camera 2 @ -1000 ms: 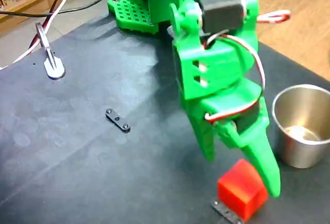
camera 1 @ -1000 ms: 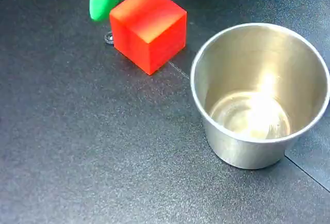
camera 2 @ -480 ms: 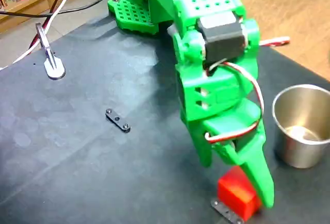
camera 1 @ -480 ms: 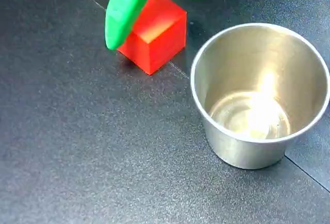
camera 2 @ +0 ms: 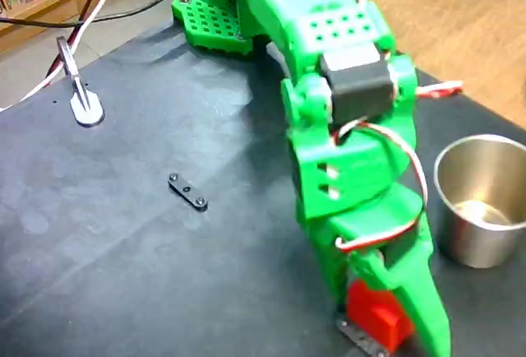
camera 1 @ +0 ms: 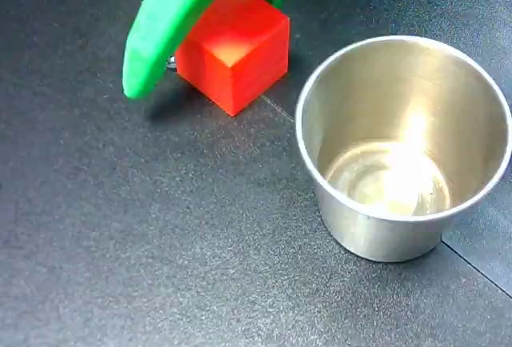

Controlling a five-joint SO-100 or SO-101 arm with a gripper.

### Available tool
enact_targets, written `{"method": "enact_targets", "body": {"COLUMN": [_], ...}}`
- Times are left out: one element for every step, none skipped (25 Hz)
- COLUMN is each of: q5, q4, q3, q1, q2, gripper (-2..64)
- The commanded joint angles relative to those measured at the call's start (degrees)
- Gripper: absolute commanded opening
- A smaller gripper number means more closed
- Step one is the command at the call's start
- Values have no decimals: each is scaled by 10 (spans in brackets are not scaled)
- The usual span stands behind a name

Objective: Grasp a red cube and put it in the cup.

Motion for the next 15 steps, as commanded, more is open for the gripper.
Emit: {"method": "enact_targets", "body": {"q5": [3,3,3,3,3,3,3,3,3,3,3,3,3,3,3], "q4": [-6,-6,-6,-6,-5,-5,-5,-5,-5,-5,-5,-5,-5,-6,-6], "q3": [-21,-21,-21,-21,-21,-21,-21,-21,-21,-21,-21,-21,-21,-21,-21], "q1": [-16,-18,-21,-25,-28,-29,-29,-29,-29,-27,-25,-23,-23,-22,-22], "q2": [4,4,4,4,4,4,4,4,4,4,4,4,5,7,9], "gripper": [418,418,417,417,412,398,375,344,310,272,235,202,169,141,114]}}
